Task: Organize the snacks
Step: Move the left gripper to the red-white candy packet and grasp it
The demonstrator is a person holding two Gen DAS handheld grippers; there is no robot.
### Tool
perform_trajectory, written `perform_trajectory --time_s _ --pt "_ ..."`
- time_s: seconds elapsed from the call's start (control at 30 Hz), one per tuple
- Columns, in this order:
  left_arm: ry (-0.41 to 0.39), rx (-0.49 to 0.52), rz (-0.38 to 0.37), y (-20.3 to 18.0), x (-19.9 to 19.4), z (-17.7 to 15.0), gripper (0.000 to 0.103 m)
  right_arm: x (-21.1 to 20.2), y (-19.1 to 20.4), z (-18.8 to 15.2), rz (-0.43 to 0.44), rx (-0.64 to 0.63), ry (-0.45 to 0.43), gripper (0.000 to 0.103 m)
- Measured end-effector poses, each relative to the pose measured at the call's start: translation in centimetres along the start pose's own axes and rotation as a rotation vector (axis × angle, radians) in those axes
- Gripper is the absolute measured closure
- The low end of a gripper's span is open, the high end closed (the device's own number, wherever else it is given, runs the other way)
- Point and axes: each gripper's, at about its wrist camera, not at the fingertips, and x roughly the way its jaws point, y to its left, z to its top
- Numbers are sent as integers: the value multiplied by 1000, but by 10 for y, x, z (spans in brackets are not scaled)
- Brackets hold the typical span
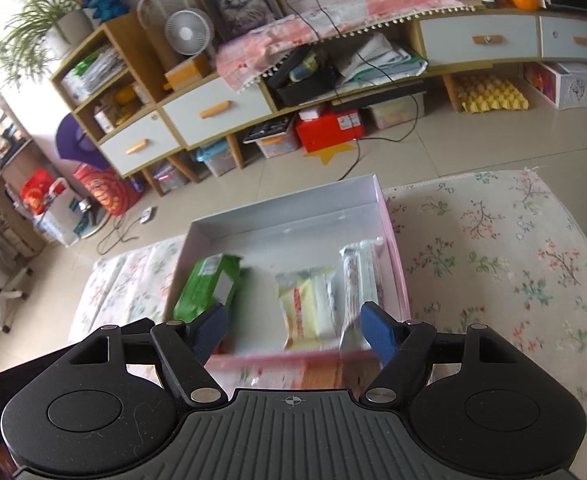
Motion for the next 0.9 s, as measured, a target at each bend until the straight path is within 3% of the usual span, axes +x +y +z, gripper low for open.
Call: perform_trajectory --time_s 0.17,0.37,0.5,0.73,0.9 --pt "4 21 -39 -11 -19 -19 43 -23 1 -22 5 -21 15 28" --pt "107 4 -57 -17 -20 -48 43 -46 -6 -52 19 15 45 28" --pt "130 -7 -62 -13 -23 -61 43 -59 -7 -74 16 7 62 28" --pt "168 -60 -71 1 -25 -73 40 -66 -17 -103 -21 18 93 28" --pt "172 -123 -31 16 -18 -74 38 -57 -29 -106 -82 62 105 28"
